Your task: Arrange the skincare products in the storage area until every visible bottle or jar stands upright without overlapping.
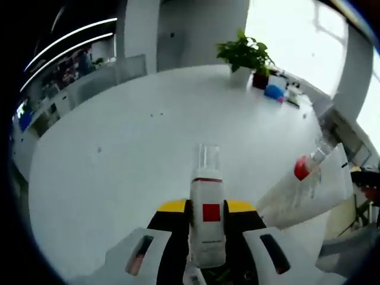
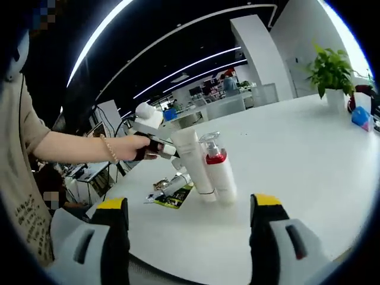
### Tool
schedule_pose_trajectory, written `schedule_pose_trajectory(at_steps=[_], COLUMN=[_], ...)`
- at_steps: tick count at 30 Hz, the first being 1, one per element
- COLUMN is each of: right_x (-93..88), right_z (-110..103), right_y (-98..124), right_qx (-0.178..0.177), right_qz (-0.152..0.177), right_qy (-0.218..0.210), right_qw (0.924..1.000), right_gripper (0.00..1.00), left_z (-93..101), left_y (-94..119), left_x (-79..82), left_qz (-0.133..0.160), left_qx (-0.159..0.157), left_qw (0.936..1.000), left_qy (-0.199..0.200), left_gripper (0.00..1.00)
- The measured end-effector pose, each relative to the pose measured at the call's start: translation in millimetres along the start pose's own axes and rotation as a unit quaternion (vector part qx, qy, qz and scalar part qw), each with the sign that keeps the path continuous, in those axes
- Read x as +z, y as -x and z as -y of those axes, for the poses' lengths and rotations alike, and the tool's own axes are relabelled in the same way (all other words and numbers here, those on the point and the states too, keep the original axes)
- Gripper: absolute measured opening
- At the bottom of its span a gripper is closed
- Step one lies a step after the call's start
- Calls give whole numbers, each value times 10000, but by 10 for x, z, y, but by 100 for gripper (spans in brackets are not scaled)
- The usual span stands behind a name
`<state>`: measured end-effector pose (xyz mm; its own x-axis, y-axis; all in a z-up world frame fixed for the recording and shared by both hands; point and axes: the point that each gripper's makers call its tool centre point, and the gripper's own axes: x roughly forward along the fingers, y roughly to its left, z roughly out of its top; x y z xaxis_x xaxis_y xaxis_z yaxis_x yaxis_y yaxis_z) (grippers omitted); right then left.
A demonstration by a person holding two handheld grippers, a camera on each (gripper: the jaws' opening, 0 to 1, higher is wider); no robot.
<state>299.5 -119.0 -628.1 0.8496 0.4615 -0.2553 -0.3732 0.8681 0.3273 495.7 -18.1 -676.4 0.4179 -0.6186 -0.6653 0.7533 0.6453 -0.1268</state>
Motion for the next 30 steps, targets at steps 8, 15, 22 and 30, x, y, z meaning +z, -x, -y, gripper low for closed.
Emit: schedule_pose_trajectory(at_steps=[8,15,22,30], right_x=[121,211,346,541], right_z=[-183,-388,-667,-983], right_y=[-56,-85,-177,-327], right_qx=[270,490,856,1279], right_qz=[30,111,253,500], right_qy=[210,288,241,160], right_qw=[9994,9983,9957,9904], right_gripper=[84,84,83,81], left_z=[155,295,433,630], left_y=[311,697,1090,1476], left_x=[-94,-188,-245,-251], left_qz=[317,622,951,1474], left_qx=[33,66,179,245], left_qw=[9993,9975,9951,9887], left_qy=[193,316,211,120], left_gripper=[17,17,17,18])
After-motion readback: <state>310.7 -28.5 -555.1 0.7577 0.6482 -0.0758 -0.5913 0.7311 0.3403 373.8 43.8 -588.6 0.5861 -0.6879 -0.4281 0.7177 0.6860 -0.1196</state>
